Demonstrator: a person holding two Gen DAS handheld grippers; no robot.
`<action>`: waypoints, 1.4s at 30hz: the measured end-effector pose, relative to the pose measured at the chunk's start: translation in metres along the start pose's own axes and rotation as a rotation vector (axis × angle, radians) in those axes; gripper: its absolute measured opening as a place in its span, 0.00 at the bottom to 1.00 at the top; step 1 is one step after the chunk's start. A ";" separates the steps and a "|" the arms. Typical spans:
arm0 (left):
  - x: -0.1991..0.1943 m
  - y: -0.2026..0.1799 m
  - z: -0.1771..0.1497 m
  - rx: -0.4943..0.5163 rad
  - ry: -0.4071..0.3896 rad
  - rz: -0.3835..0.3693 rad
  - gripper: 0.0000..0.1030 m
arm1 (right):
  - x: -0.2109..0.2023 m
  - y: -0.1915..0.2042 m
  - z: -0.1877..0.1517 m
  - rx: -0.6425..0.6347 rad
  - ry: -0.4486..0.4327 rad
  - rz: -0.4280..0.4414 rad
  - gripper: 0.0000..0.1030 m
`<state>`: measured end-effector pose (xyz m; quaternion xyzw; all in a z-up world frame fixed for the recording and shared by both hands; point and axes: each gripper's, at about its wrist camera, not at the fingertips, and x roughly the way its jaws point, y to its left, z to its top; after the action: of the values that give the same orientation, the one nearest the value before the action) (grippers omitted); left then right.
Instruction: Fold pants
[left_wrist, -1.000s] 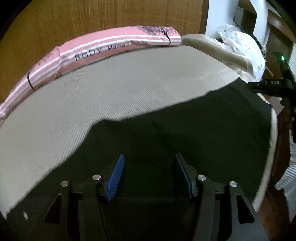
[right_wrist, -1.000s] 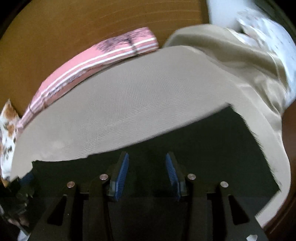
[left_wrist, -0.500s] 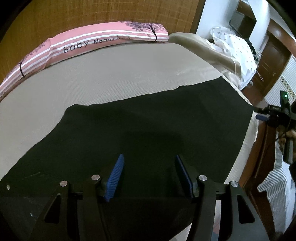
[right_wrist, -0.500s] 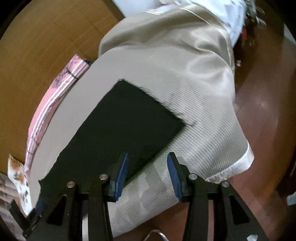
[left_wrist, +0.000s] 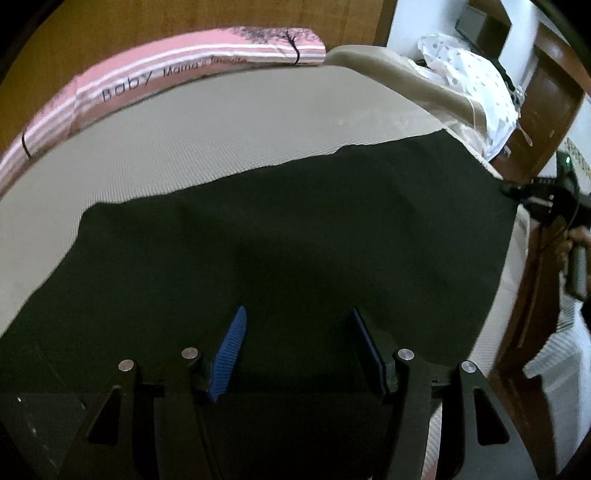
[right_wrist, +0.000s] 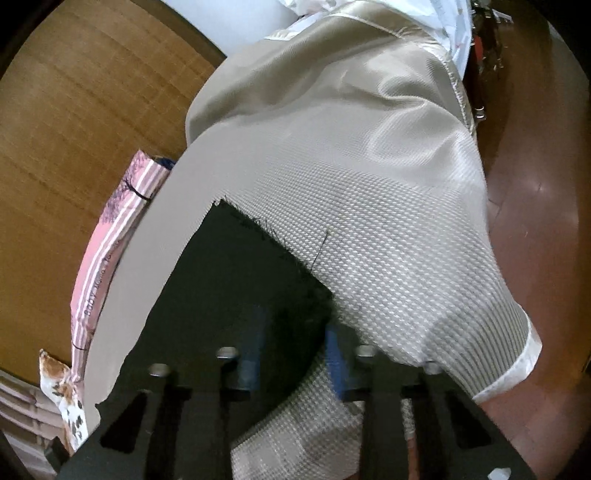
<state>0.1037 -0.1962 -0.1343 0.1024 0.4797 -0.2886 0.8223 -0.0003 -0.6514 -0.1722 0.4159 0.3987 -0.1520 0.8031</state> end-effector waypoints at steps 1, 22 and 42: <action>0.001 -0.001 0.000 0.009 -0.004 0.004 0.61 | -0.001 0.002 0.000 0.005 0.001 0.005 0.11; -0.072 0.097 -0.029 -0.316 -0.117 -0.021 0.62 | -0.001 0.260 -0.119 -0.437 0.232 0.389 0.09; -0.102 0.139 -0.063 -0.475 -0.121 -0.226 0.62 | 0.055 0.321 -0.299 -0.871 0.609 0.265 0.25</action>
<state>0.0986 -0.0169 -0.0953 -0.1649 0.4923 -0.2635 0.8130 0.0662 -0.2152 -0.1395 0.1169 0.5836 0.2567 0.7615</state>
